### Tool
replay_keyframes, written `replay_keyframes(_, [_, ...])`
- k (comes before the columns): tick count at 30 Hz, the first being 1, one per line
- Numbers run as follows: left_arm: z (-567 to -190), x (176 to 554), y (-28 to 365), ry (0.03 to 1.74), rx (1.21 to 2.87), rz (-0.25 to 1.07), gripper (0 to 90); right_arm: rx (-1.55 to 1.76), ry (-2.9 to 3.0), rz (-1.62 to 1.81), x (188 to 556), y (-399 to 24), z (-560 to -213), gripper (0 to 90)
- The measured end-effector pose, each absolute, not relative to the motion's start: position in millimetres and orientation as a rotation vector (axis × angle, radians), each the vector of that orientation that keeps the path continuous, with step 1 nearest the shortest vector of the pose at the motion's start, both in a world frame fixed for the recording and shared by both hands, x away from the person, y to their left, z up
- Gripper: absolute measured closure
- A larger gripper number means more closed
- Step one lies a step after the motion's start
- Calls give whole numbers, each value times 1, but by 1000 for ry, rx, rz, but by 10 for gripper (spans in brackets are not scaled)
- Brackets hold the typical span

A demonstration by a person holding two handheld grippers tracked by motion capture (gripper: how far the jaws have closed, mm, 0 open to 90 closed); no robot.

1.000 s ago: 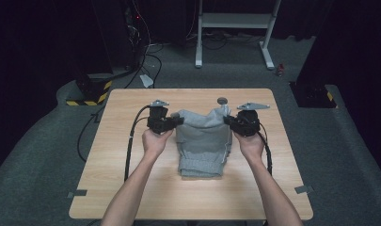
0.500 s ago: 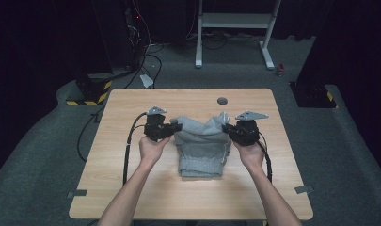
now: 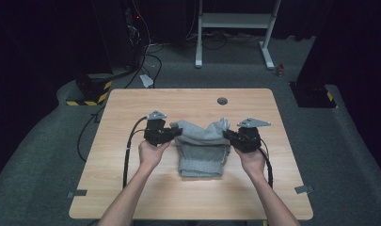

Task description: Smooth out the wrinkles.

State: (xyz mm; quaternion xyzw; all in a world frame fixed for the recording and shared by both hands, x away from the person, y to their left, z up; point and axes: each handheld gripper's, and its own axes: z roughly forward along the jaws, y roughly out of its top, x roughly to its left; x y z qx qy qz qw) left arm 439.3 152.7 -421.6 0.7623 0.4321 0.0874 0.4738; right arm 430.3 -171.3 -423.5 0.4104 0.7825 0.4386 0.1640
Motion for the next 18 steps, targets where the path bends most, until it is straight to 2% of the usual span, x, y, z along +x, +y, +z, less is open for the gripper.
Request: replay_keyframes(18, [-433, 425, 151, 1027, 1917, 200, 820, 1130, 2285, 1226, 409, -175, -443, 824])
